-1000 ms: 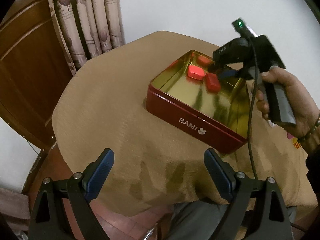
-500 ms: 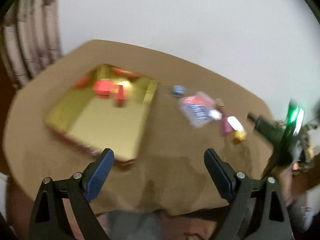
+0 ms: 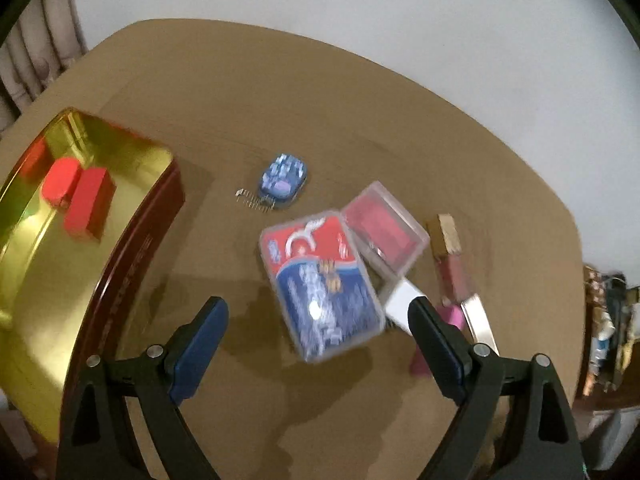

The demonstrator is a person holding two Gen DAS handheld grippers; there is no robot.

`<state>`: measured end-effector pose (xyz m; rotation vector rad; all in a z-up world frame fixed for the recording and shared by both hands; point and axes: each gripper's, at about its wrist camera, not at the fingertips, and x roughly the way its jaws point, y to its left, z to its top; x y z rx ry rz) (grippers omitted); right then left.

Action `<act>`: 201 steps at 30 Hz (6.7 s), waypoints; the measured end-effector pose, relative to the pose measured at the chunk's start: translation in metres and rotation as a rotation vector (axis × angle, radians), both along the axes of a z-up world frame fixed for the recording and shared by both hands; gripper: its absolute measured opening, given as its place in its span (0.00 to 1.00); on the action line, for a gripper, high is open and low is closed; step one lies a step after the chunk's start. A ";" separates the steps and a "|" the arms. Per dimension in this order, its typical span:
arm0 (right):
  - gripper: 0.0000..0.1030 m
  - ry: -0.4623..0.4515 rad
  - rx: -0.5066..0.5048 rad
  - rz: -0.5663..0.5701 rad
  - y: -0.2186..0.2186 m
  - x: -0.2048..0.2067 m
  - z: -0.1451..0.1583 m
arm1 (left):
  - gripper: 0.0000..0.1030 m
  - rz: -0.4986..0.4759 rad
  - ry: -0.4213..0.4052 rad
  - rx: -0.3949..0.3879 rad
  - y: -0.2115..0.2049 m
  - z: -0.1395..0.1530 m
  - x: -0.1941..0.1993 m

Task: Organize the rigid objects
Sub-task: 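Grasp the blue-and-red floss box with the left gripper while the right gripper withdraws, then carry the floss box into the tin and open the left gripper, then reach to the yellow cube and grasp it with the right gripper, then carry the yellow cube into the tin and release it from the right gripper, then reach to the white cube and grasp it with the left gripper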

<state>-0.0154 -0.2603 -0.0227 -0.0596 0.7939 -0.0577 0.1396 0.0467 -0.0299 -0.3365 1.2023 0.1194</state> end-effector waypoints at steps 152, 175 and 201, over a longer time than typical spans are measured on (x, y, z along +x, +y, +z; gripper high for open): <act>0.30 0.340 0.040 0.873 0.346 0.149 0.045 | 0.87 0.025 -0.183 0.184 0.101 0.040 -0.223; 0.32 0.251 -0.002 0.746 0.334 0.168 0.014 | 0.87 -0.005 -0.137 0.139 0.101 0.024 -0.217; 0.57 0.038 -0.063 0.030 -0.046 -0.002 -0.027 | 0.87 -0.291 -0.188 0.109 -0.065 0.029 -0.039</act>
